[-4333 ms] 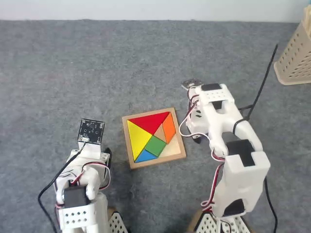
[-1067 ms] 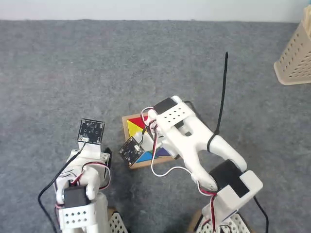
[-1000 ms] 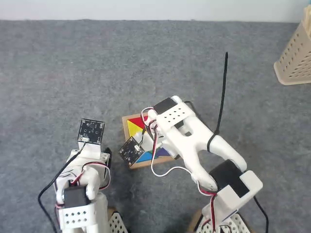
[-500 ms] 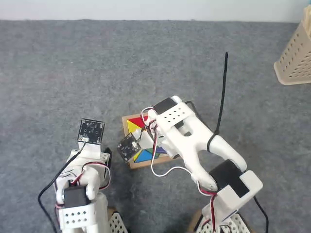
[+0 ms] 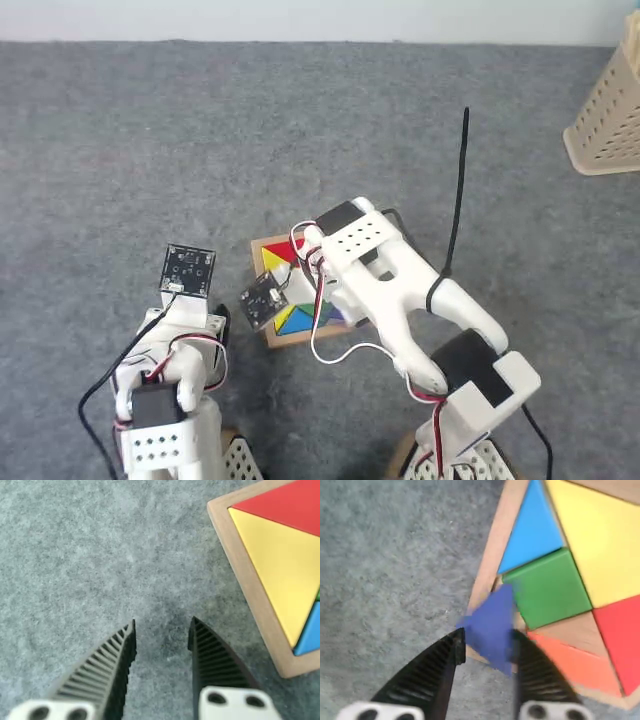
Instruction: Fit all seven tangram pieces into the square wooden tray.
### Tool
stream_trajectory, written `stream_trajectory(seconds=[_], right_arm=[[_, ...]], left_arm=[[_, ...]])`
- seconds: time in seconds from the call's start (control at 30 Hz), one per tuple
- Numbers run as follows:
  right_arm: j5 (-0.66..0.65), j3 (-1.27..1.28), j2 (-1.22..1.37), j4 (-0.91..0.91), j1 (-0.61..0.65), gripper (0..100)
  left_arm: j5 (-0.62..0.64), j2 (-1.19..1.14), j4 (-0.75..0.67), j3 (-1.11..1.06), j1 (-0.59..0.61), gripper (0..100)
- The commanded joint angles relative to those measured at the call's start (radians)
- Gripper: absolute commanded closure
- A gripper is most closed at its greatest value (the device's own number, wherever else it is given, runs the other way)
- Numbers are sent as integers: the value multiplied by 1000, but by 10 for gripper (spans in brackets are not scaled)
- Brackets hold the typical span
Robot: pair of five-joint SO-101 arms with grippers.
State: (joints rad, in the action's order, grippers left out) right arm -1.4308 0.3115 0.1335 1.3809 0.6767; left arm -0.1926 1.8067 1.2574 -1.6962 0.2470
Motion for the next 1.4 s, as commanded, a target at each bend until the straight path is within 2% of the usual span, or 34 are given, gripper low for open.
stream_trajectory(seconds=[0.0,0.17,0.27,0.53,0.63,0.77,0.9,1.0,1.37], right_arm=[[92,-17,-81,8,-47,992],[150,-17,-81,5,-119,989],[235,-37,-82,-10,-130,989],[736,-196,-104,-12,-133,992],[842,-124,-186,-90,-133,992],[964,103,-406,-259,-133,992],[1025,362,-616,-412,-131,992],[1026,468,-671,-469,-131,992],[1031,473,-433,-464,-130,992]], left_arm=[[-3,18,6,10,-2,833],[-3,18,6,10,-2,833],[-3,18,6,10,-2,833],[-3,18,6,10,-2,833],[-3,18,6,10,-2,833],[-3,18,6,10,-2,833],[-3,18,6,10,-2,833],[-3,18,6,10,-2,833],[-3,18,6,10,-2,833]])
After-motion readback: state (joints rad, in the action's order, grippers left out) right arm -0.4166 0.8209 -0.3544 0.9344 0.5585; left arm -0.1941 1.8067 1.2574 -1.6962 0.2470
